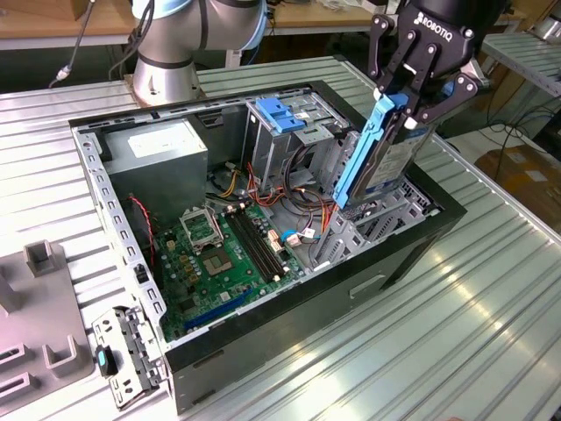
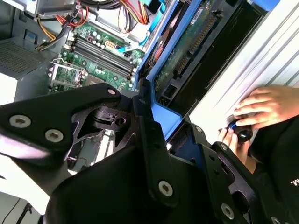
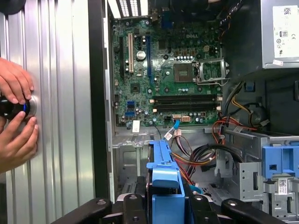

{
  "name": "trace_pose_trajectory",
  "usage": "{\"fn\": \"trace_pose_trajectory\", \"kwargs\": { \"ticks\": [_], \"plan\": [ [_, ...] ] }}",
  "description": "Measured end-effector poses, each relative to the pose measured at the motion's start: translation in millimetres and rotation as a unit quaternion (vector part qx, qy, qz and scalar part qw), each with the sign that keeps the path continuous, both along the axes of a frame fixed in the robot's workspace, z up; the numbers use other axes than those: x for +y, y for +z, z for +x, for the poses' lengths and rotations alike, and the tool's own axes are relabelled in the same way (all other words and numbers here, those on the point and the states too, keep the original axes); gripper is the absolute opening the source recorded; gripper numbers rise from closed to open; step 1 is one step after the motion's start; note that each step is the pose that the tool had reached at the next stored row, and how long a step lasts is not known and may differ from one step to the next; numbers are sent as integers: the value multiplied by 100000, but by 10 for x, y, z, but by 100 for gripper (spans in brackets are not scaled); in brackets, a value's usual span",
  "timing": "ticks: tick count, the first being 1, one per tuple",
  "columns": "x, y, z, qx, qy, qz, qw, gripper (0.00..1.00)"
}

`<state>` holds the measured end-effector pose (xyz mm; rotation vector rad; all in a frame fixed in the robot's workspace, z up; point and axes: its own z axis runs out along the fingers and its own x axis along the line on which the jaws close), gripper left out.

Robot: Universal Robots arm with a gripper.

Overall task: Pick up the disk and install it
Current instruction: 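Insert the disk into the insertion slot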

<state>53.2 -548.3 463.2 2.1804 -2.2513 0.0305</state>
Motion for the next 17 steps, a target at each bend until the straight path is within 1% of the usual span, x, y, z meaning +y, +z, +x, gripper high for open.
{"fn": "trace_pose_trajectory", "kwargs": {
  "ticks": [1,2,4,7,10,13,15,17],
  "plan": [
    [0,-9,10,-2,45,2,100000,37],
    [-2,-38,30,-3,80,14,100000,37],
    [-5,-77,70,0,76,8,100000,37],
    [-9,-95,141,-3,80,-1,100000,37],
    [-21,-113,146,2,82,0,100000,37],
    [-27,-117,147,-91,271,-5,100000,37],
    [-36,-119,134,-157,492,10,99999,37],
    [-38,-120,100,-165,677,18,99998,37]
  ]
}}
